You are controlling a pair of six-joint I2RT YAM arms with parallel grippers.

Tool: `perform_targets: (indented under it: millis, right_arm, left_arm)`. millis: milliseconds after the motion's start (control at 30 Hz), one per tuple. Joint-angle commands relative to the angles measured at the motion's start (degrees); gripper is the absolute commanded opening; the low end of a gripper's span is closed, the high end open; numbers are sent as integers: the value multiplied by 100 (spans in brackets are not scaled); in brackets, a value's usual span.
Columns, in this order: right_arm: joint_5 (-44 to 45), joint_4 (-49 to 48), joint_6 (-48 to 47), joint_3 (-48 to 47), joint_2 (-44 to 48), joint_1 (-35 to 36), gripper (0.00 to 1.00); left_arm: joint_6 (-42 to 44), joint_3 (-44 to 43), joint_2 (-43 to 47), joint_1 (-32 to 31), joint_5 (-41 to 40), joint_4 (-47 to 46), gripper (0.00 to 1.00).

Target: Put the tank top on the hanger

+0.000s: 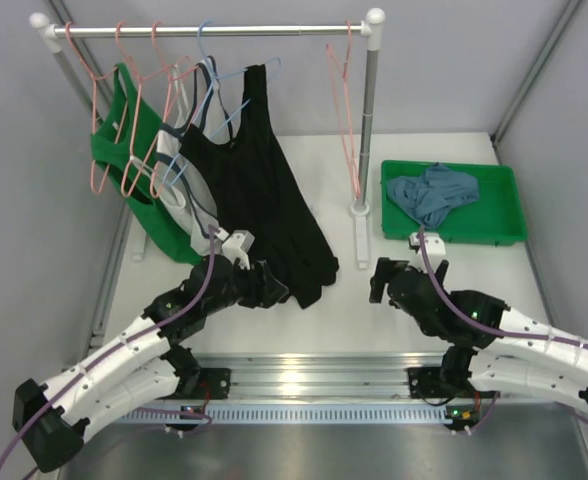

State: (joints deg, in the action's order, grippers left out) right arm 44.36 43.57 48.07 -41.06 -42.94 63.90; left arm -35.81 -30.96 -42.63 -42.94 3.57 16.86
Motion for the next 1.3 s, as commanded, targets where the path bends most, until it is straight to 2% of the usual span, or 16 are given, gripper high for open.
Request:
perform_targets:
  millis: [0,200,300,400,433,500,533,633,733,833,967,1100,1267]
  right_arm:
    - [73,28,79,-289,66,61,100]
    - [-120,-59,-96,-411,75,9,100]
    - [-339,-121,-464,-701,-362,-359,100]
    - [-1303,-445,-990,-816,-592,-1552,100]
    - [-2020,-577,-1115,-799,-610,-2391,100]
    - [-2535,-832,-1361,-859,-724,-3161,100]
    - [-2868,-841,-1423,-930,-812,-3826,100]
    - [-3606,-973,-1608,-1377,-1417,-4987,100]
    - [-3681,-1123,-1678,-1975,-2243,-5605,100]
    - [-3558,-1202,-1617,-2730,-3253,-6062,98]
    - [-3513,-1158,-1494,-3819,-4581,-6591,90]
    - [-3381,-1123,-1468,-4366,-5775,-6776,87]
    - [-3284,-1131,-1608,-4771,-6752,-6873,86]
  left_arm:
    - [118,-253,71,-22,12,-61,66]
    - [162,-340,80,-22,-6,-43,66]
    - [224,-384,71,-30,12,-87,66]
    - [285,-481,36,-22,38,-113,66]
    - [311,-507,1,-30,47,-96,66]
    - [355,-630,-34,-22,108,-52,66]
    - [408,-665,-69,-22,108,-8,66]
    - [435,-745,-61,-22,222,19,66]
    - [444,-806,-87,-22,363,1,66]
    - [487,-920,-79,-30,434,80,66]
    - [523,-1070,-70,-22,433,160,66]
    - [523,-1175,-210,-22,636,133,66]
    - [523,-1228,-254,-22,706,177,66]
